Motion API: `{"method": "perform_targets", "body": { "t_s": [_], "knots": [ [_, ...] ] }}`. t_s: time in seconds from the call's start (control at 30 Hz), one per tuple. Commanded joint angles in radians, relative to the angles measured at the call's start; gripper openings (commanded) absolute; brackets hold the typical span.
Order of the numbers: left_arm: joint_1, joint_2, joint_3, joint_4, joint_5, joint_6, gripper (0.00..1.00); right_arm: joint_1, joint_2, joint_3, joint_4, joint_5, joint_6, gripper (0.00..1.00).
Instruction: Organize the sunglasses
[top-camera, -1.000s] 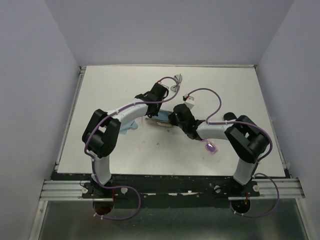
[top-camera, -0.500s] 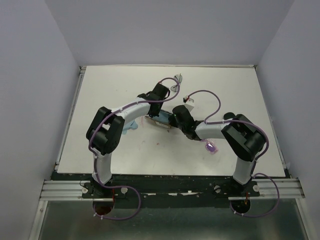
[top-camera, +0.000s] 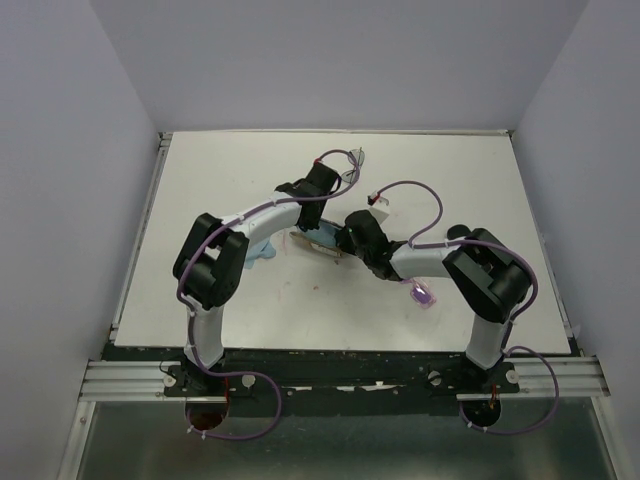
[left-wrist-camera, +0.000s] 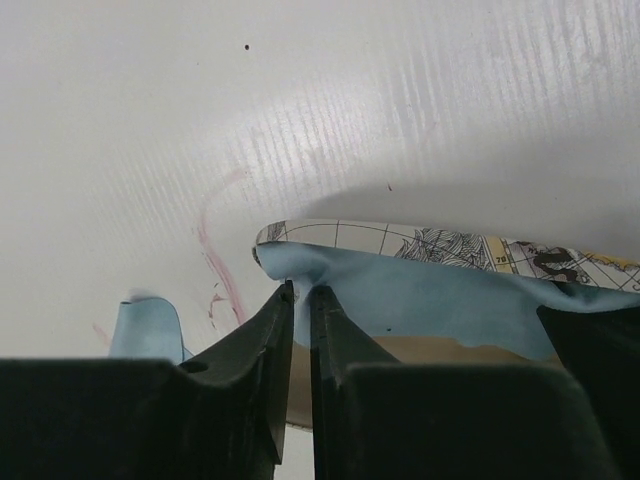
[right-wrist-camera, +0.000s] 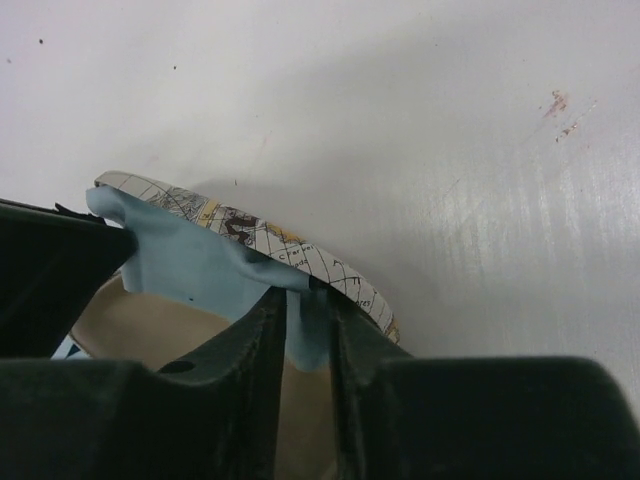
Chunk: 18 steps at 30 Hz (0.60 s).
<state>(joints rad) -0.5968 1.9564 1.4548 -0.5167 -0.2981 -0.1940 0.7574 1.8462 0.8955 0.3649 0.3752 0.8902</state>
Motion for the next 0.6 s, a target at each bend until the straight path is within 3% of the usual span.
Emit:
{"method": "perform_targets", "body": {
  "t_s": [0.0,0.1,0.37,0.57],
  "knots": [
    [0.005,-0.027,0.015,-0.061,-0.053,-0.051,0.29,-0.003,-0.025,-0.015,-0.010,0.042,0.012,0.33],
    [0.006,-0.063,0.019,-0.091,-0.068,-0.073,0.35,-0.003,-0.062,-0.027,-0.020,0.050,0.006,0.37],
    [0.005,-0.114,0.047,-0.180,-0.127,-0.154,0.35,-0.003,-0.165,-0.070,-0.067,0.053,0.000,0.37],
    [0.029,-0.182,-0.059,-0.005,0.203,-0.143,0.27,-0.003,-0.130,-0.041,-0.018,-0.051,-0.053,0.21]
  ]
}}
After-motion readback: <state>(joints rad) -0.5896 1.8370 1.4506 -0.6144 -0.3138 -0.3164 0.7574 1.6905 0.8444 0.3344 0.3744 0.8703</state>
